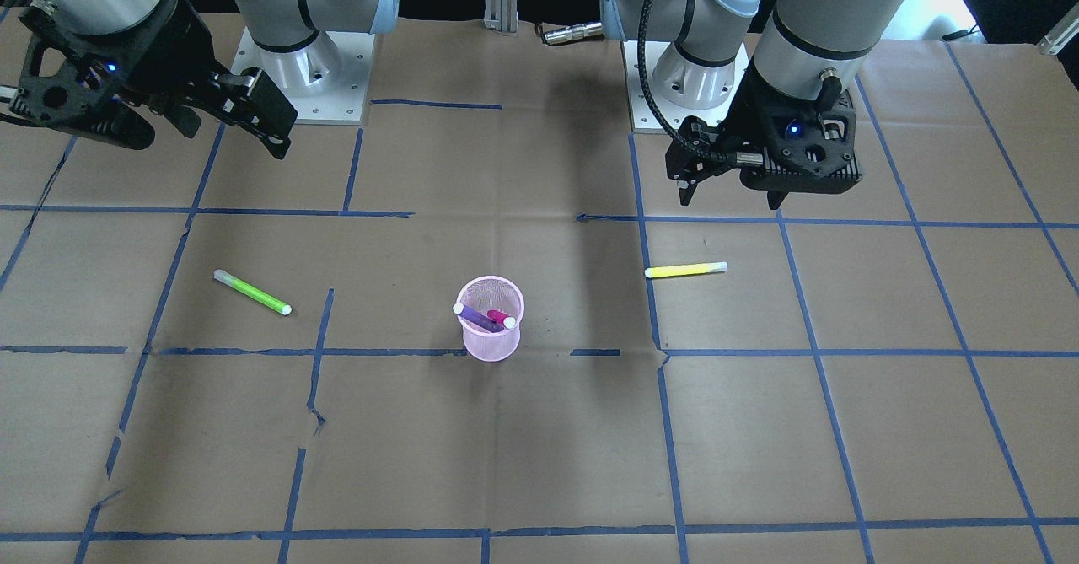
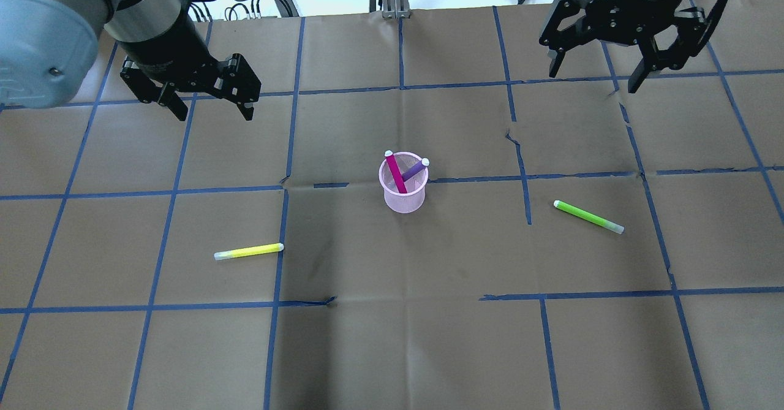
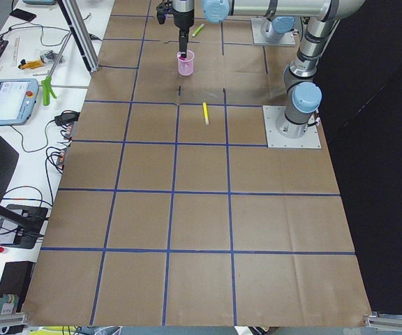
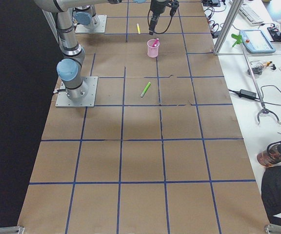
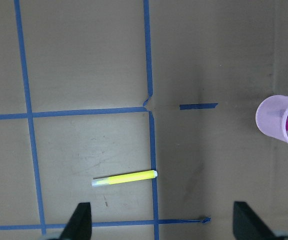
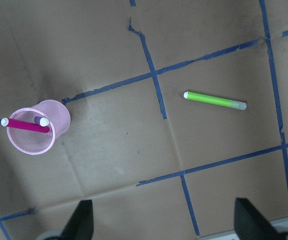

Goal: Insert purple and pink pens into pink cup

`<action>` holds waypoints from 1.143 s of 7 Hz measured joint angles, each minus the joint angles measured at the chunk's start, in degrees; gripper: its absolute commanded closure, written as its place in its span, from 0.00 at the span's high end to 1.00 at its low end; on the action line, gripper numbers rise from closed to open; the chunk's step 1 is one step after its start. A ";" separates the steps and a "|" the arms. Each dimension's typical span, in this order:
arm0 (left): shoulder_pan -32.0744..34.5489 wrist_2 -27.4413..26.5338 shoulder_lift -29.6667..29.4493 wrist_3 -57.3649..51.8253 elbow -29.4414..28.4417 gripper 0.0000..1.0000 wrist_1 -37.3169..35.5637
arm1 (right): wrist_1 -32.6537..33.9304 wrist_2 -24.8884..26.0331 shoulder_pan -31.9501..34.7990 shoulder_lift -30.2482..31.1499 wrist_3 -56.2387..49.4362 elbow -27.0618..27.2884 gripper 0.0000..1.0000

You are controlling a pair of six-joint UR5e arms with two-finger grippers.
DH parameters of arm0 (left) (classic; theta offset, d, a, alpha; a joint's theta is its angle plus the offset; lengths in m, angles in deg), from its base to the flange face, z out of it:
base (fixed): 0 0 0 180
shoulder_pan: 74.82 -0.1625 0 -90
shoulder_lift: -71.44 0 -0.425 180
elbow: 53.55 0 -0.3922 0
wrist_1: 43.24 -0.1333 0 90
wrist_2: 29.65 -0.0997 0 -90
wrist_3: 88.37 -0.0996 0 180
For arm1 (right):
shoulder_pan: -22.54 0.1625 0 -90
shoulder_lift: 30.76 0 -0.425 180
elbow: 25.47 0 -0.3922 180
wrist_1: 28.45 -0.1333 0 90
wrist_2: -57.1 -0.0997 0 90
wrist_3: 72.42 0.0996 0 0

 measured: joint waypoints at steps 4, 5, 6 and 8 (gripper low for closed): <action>0.00 0.00 0.00 0.00 0.00 0.98 0.00 | 1.14 0.50 -0.24 -0.19 -0.04 0.44 0.99; 0.00 0.00 0.00 0.00 0.00 0.98 0.00 | 1.35 0.53 -0.23 -0.34 0.06 1.06 0.99; 0.00 0.00 0.00 0.00 0.00 0.98 0.00 | 1.73 0.53 -0.22 -0.36 0.11 1.78 0.99; -0.03 0.02 0.02 0.00 -0.02 0.98 0.00 | 2.15 0.55 -0.20 -0.35 0.14 2.43 0.99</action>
